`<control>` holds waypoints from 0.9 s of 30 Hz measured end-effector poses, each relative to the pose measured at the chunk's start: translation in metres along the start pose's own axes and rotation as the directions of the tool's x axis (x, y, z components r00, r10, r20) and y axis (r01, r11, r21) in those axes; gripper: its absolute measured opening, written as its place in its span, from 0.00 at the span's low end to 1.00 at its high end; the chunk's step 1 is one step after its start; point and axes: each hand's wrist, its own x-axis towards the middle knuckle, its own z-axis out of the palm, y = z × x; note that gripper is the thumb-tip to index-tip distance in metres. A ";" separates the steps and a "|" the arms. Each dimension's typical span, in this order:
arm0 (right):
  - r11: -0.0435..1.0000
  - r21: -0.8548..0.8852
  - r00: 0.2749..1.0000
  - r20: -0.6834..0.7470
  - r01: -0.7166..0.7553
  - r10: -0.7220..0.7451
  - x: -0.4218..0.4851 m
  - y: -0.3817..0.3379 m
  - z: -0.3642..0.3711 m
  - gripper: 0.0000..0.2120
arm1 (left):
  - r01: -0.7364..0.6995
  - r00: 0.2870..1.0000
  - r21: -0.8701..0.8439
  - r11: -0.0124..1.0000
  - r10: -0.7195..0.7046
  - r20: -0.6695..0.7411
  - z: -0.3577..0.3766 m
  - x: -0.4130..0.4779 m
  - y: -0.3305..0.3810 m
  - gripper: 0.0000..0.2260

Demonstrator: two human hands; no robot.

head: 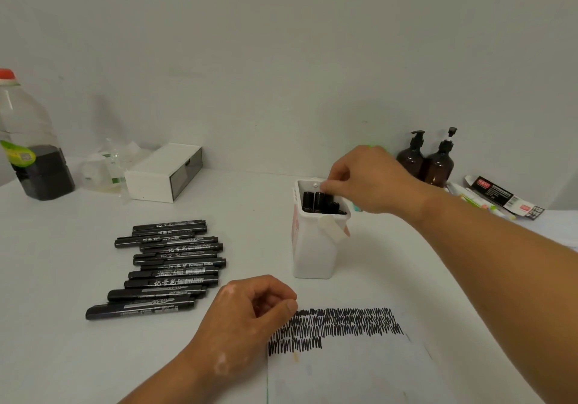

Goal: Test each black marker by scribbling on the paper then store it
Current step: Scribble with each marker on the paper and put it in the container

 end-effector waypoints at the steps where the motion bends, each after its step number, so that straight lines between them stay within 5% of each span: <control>1: 1.000 0.025 0.999 -0.045 0.003 -0.002 -0.004 0.001 -0.006 0.09 | 0.003 1.000 -0.002 1.000 -0.003 0.000 0.000 0.000 0.000 0.02; 7: 0.986 0.156 0.976 -0.217 0.057 -0.022 -0.065 0.007 -0.014 0.09 | 0.001 1.000 0.032 1.000 -0.001 -0.008 0.000 0.000 0.001 0.02; 16: 0.914 0.392 0.995 0.024 -0.101 0.099 -0.158 0.012 0.082 0.07 | -0.026 0.999 0.154 0.988 0.031 -0.034 -0.002 0.000 0.002 0.05; 27: 0.843 0.533 0.992 -0.053 -0.070 0.116 -0.182 0.012 0.103 0.07 | -0.116 0.982 0.533 0.838 0.177 -0.063 -0.041 -0.001 0.017 0.02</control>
